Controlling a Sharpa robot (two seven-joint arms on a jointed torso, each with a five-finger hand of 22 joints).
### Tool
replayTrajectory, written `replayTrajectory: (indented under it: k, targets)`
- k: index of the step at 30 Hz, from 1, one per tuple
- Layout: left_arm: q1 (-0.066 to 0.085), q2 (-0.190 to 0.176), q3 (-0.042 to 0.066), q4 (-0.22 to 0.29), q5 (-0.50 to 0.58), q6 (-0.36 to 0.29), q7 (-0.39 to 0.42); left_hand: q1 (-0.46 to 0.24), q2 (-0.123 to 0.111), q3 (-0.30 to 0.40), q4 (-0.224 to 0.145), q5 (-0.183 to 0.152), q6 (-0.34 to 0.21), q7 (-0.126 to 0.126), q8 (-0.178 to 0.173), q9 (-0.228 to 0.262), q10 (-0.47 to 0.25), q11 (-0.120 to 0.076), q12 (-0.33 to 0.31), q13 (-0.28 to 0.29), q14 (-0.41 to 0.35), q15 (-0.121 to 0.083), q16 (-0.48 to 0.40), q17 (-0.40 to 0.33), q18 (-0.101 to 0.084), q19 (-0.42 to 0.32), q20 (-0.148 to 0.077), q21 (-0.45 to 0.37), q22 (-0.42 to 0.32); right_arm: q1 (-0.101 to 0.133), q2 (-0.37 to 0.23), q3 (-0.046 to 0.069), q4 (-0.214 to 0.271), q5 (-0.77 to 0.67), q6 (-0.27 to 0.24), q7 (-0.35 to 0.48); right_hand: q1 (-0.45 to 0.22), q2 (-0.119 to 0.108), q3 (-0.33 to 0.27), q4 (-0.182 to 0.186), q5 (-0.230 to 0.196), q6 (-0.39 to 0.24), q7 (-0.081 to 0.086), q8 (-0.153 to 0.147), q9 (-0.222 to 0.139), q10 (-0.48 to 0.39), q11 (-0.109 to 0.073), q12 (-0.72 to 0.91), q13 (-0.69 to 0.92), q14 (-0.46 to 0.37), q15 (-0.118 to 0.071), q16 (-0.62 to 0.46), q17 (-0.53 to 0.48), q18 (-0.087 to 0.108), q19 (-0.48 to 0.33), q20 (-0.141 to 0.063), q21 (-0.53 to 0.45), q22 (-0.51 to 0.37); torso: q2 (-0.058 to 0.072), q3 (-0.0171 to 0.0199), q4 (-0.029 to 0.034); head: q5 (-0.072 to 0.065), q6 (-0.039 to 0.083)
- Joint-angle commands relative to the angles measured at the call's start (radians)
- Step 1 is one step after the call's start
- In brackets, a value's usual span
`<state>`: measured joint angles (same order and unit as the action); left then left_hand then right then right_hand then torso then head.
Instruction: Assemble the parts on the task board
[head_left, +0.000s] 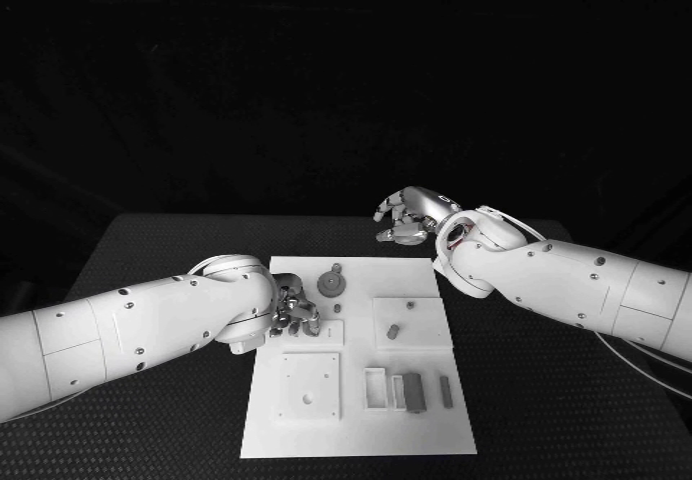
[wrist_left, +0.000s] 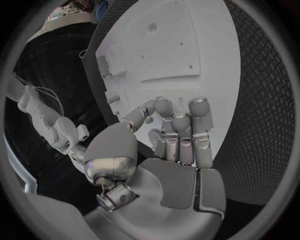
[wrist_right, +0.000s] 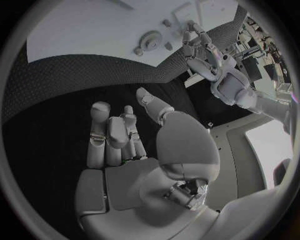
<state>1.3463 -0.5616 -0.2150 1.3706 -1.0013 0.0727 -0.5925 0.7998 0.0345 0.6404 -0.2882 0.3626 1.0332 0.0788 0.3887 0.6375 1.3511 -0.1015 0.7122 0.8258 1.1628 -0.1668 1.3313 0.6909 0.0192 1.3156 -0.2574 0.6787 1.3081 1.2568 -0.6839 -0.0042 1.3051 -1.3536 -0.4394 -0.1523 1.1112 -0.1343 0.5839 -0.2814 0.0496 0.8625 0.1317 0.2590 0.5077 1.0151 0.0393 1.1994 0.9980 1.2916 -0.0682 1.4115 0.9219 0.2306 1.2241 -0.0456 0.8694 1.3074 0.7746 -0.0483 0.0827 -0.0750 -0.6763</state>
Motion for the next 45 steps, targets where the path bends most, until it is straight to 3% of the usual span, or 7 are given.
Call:
replayTrajectory:
  k: [1, 5, 12, 16, 19, 41, 45]
  targets:
    - [-0.002, 0.003, -0.001, 0.000, -0.002, 0.032, -0.006, -0.008, 0.005, 0.012, 0.023, -0.011, 0.174, -0.084, -0.003, 0.363, -0.005, -0.004, 0.001, -0.002, 0.005, -0.036, 0.006, -0.002, 0.036, 0.014, -0.019, 0.002, 0.020, 0.000, 0.001, 0.000, 0.001, -0.001, 0.012, 0.000, 0.008, 0.002, -0.001, -0.003, 0.004, -0.019, 0.025, 0.003, -0.002, -0.006, 0.004, 0.003, -0.001, -0.007, 0.002, -0.007, -0.001, 0.031, 0.003, -0.005, -0.006, 0.019, 0.000, 0.0000, 0.0005, 0.000, -0.001]
    - [-0.002, 0.003, -0.001, -0.002, -0.001, 0.031, -0.006, -0.015, 0.004, 0.008, 0.032, -0.026, 0.175, -0.083, -0.007, 0.363, -0.006, -0.003, 0.001, -0.006, 0.004, -0.035, 0.007, -0.006, 0.036, 0.012, -0.019, 0.002, 0.019, 0.000, 0.002, 0.000, 0.000, -0.001, 0.012, 0.001, 0.007, 0.003, -0.001, -0.003, 0.004, -0.018, 0.025, 0.003, -0.002, -0.006, 0.004, 0.003, -0.001, -0.007, 0.002, -0.007, -0.001, 0.031, 0.003, -0.004, -0.006, 0.019, 0.000, -0.0006, 0.0005, 0.000, 0.000]
    - [-0.002, 0.007, -0.001, -0.005, 0.004, 0.025, -0.003, -0.025, -0.017, 0.001, 0.063, -0.142, 0.177, -0.083, -0.019, 0.367, -0.009, -0.004, 0.006, -0.017, -0.001, -0.036, 0.014, -0.022, 0.038, 0.008, -0.020, 0.000, 0.018, 0.000, 0.003, 0.000, 0.000, -0.001, 0.013, 0.001, 0.006, 0.004, -0.001, -0.003, 0.004, -0.018, 0.025, 0.003, -0.002, -0.006, 0.004, 0.003, -0.001, -0.007, 0.002, -0.007, -0.001, 0.031, 0.003, -0.004, -0.007, 0.019, 0.000, 0.0000, 0.0005, 0.001, -0.001]
    - [-0.003, 0.008, -0.001, -0.008, 0.012, 0.023, 0.000, -0.032, -0.025, -0.004, 0.074, -0.167, 0.176, -0.082, -0.023, 0.368, -0.012, -0.003, 0.006, -0.020, -0.003, -0.035, 0.015, -0.027, 0.038, 0.006, -0.020, -0.001, 0.018, 0.000, 0.003, 0.000, -0.001, -0.001, 0.013, 0.001, 0.007, 0.004, -0.001, -0.003, 0.004, -0.018, 0.025, 0.003, -0.002, -0.006, 0.004, 0.003, -0.001, -0.007, 0.002, -0.007, -0.001, 0.031, 0.003, -0.004, -0.007, 0.019, 0.000, -0.0001, 0.0001, 0.000, -0.001]
    - [-0.003, 0.009, -0.001, -0.009, 0.015, 0.023, 0.000, -0.060, 0.001, -0.064, 0.047, -0.119, 0.174, -0.081, -0.025, 0.374, -0.016, -0.001, 0.010, -0.021, -0.008, -0.033, 0.020, -0.030, 0.038, 0.002, -0.020, 0.002, 0.020, 0.000, 0.002, 0.000, 0.000, -0.001, 0.013, 0.001, 0.007, 0.005, -0.001, -0.003, 0.004, -0.018, 0.025, 0.003, -0.002, -0.006, 0.004, 0.003, -0.001, -0.007, 0.002, -0.007, -0.001, 0.031, 0.002, -0.004, -0.007, 0.019, 0.000, 0.0001, -0.0002, 0.000, -0.001]
    - [-0.007, 0.014, -0.001, -0.011, 0.017, 0.025, 0.007, -0.062, -0.007, -0.086, 0.035, -0.136, 0.174, -0.081, -0.030, 0.375, -0.019, -0.002, 0.012, -0.025, -0.011, -0.035, 0.022, -0.036, 0.039, -0.001, -0.020, -0.001, 0.018, 0.000, 0.000, 0.000, 0.002, -0.001, 0.017, 0.002, 0.007, 0.005, -0.002, -0.004, 0.004, -0.018, 0.025, 0.003, -0.002, -0.007, 0.004, 0.002, -0.002, -0.008, 0.002, -0.008, -0.002, 0.031, 0.002, -0.004, -0.008, 0.019, 0.000, 0.0003, -0.0004, -0.004, -0.002]
    - [-0.007, 0.015, -0.001, -0.011, 0.017, 0.026, 0.006, -0.064, -0.024, -0.095, 0.042, -0.172, 0.175, -0.082, -0.033, 0.377, -0.020, -0.003, 0.014, -0.028, -0.011, -0.036, 0.024, -0.041, 0.040, -0.001, -0.021, -0.003, 0.017, 0.000, 0.000, 0.000, 0.003, -0.001, 0.016, 0.002, 0.006, 0.005, -0.002, -0.004, 0.004, -0.018, 0.025, 0.003, -0.002, -0.007, 0.004, 0.002, -0.002, -0.008, 0.002, -0.008, -0.002, 0.031, 0.002, -0.004, -0.008, 0.019, 0.000, -0.0002, 0.0000, -0.006, -0.003]
